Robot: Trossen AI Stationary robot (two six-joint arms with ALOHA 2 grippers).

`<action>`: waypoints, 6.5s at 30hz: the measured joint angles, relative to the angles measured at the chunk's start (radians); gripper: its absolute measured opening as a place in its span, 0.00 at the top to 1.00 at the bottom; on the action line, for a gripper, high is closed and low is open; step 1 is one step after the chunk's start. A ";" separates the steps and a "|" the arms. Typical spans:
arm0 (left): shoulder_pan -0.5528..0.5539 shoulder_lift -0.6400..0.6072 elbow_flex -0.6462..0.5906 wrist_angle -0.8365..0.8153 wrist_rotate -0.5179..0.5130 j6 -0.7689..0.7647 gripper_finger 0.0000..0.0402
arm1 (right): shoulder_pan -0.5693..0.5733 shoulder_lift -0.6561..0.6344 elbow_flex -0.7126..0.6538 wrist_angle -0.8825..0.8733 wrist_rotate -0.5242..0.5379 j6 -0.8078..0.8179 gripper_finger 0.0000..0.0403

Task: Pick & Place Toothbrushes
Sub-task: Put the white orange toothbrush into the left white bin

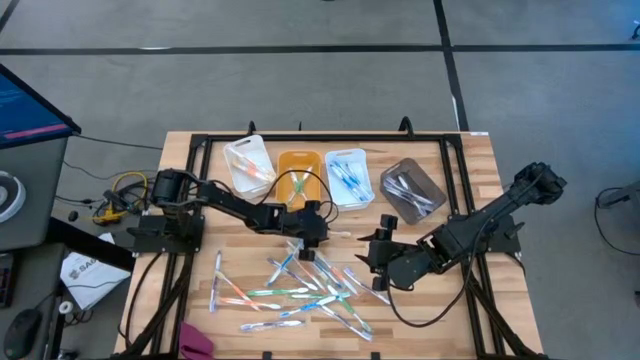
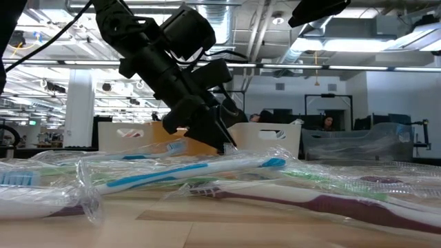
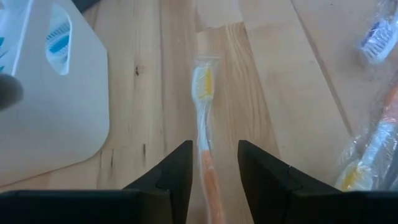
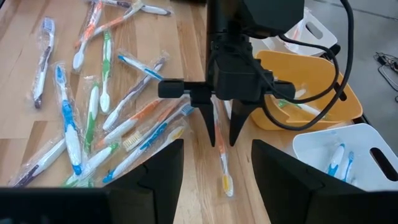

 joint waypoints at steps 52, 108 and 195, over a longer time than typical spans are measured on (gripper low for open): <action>0.024 -0.046 0.000 -0.013 -0.017 0.078 0.70 | 0.000 0.000 0.000 -0.008 0.000 -0.005 0.55; 0.033 0.023 0.000 -0.024 -0.090 -0.025 1.00 | -0.002 0.000 0.000 -0.008 0.000 -0.005 0.55; 0.657 -0.808 -0.142 -0.814 0.044 1.130 0.99 | -0.066 0.000 -0.012 -0.007 -0.001 -0.049 0.55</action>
